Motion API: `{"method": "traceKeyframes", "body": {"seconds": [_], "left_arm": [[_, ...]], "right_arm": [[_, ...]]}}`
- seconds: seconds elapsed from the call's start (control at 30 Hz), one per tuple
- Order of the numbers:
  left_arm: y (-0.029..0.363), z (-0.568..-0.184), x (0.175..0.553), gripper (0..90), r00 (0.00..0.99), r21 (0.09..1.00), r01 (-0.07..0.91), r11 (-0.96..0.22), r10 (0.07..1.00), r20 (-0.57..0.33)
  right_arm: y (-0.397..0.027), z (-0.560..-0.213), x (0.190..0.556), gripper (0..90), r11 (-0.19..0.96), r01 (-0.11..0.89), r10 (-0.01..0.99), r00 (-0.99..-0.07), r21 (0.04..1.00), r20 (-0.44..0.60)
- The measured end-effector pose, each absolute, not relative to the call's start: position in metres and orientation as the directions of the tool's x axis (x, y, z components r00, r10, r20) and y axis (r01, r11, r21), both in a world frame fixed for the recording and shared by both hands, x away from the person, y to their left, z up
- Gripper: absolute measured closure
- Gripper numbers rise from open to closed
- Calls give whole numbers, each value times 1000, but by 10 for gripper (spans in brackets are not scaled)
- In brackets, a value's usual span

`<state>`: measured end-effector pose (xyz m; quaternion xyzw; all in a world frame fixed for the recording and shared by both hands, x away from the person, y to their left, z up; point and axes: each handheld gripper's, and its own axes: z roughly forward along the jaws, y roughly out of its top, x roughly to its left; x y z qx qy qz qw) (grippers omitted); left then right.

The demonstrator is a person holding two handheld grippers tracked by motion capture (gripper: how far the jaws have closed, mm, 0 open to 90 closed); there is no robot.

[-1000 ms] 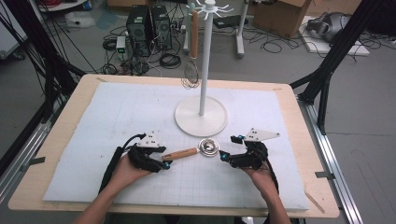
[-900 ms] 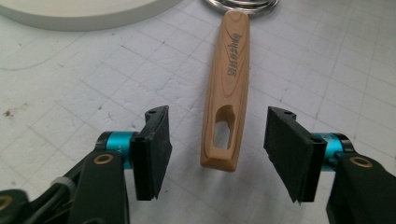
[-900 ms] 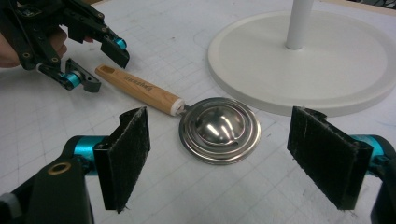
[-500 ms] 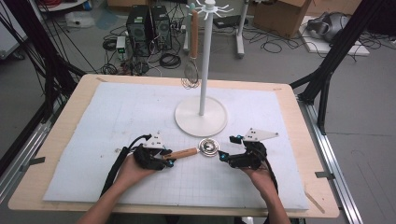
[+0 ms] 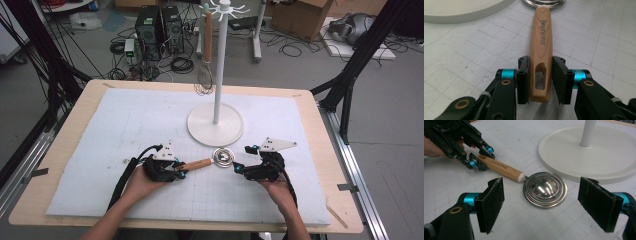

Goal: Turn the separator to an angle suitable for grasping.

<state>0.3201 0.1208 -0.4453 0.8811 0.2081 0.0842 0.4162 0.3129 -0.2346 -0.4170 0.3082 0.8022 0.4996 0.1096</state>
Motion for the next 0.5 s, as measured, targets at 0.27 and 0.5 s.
{"method": "traceKeyframes", "body": {"seconds": [0.27, 0.5], "left_arm": [[120, -444, 319, 676, 899, 768, 294, -569, 437, -21], [121, -444, 319, 676, 901, 767, 291, -571, 434, -19]], "right_arm": [[-233, -418, 314, 204, 324, 381, 597, -793, 866, 125], [-232, -419, 314, 204, 332, 385, 596, -793, 861, 125]]}}
